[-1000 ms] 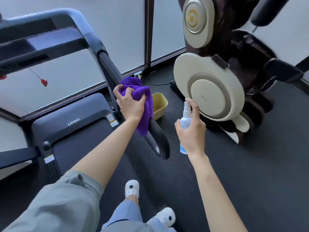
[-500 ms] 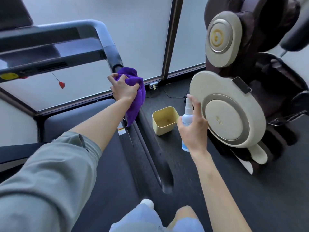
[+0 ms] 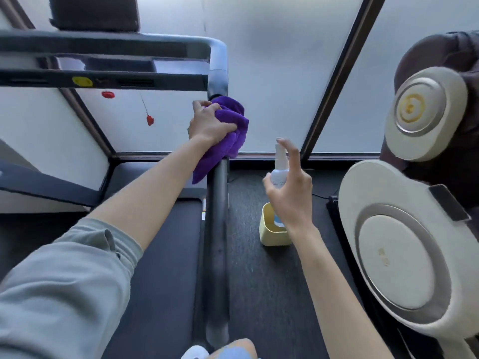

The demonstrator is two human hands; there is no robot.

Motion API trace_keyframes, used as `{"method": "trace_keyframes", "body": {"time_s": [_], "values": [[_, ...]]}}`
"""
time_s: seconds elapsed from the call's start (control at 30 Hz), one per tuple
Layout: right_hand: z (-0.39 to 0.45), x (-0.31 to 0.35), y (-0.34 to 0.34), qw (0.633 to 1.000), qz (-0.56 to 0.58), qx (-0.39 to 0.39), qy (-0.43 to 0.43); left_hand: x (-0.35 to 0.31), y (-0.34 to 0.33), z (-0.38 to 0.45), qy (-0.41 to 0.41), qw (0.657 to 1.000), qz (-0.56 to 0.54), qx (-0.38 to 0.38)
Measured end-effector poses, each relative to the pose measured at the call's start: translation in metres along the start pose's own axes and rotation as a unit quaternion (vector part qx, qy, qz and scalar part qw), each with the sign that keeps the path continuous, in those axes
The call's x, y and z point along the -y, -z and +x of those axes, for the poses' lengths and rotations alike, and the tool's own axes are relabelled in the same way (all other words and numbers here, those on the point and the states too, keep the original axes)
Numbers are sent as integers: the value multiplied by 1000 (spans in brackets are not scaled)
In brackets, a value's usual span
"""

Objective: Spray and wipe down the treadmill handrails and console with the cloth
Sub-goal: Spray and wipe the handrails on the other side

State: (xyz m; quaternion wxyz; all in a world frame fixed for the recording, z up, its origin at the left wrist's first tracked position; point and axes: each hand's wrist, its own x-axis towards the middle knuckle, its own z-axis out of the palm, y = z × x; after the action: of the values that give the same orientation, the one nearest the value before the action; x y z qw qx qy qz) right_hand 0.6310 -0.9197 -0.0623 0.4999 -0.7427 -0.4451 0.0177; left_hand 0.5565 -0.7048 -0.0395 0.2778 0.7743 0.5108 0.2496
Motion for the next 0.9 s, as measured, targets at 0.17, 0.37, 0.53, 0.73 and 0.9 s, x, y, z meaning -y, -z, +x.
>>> {"method": "trace_keyframes", "body": {"time_s": [0.17, 0.37, 0.53, 0.73, 0.9], "values": [[0, -44, 7, 992, 22, 56, 112, 1, 1, -34, 12, 999, -6, -46], [-13, -64, 43, 984, 68, 117, 111, -8, 17, -107, 61, 997, -1, -38], [-9, -75, 44, 977, 102, 148, 112, -22, 8, -136, 42, 976, 202, -65], [19, -84, 27, 970, 137, 165, 110, -34, -9, -100, 37, 951, 297, -77], [62, -91, 11, 973, 130, 161, 101, -40, -15, -24, 52, 965, 251, -63]]}}
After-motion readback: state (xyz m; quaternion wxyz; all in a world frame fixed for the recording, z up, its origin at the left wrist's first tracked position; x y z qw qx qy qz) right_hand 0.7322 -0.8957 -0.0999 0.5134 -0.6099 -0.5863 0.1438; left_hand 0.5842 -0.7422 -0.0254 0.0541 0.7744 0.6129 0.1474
